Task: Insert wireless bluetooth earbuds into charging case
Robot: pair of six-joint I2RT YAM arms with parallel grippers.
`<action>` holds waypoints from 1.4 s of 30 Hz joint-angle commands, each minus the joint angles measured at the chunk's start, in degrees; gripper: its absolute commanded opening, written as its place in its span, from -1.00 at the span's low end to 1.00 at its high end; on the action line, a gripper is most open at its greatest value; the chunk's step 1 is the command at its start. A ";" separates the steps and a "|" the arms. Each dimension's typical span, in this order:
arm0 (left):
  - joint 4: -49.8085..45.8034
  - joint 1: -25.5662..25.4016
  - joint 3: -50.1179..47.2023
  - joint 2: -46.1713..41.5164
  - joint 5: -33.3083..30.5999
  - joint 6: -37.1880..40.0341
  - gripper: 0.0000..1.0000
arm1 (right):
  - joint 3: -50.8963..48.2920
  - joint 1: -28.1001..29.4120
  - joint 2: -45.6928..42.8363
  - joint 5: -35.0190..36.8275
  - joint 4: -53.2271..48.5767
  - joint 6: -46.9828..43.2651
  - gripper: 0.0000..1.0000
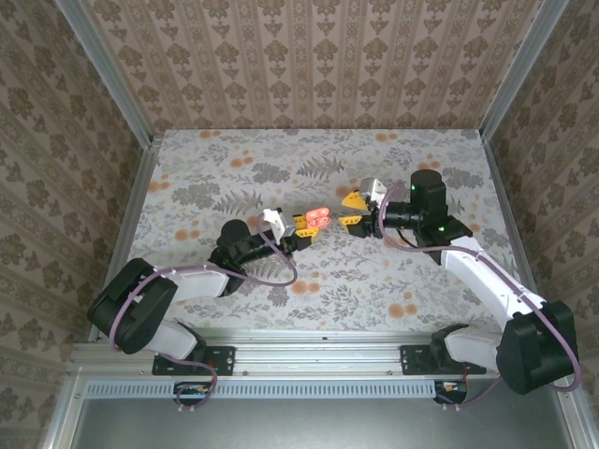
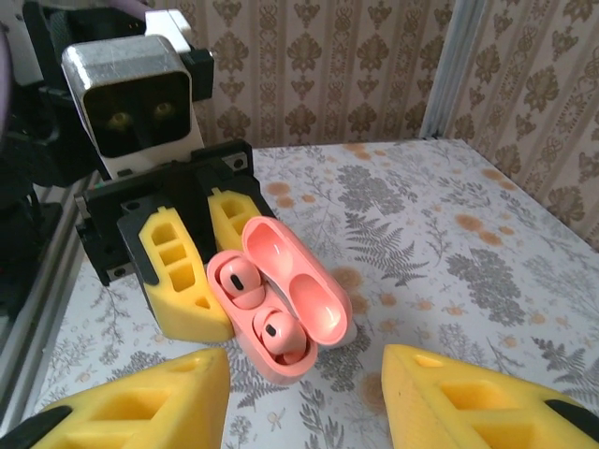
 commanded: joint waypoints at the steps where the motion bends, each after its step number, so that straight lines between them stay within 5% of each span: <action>1: 0.84 0.44 1.71 -2.15 1.58 -0.50 -0.81 | -0.23 -0.80 0.77 -4.25 4.51 4.10 -0.05; 42: 0.58 0.37 1.80 -2.35 2.46 -0.40 -0.81 | 1.95 2.36 7.79 -7.21 4.50 6.75 -0.45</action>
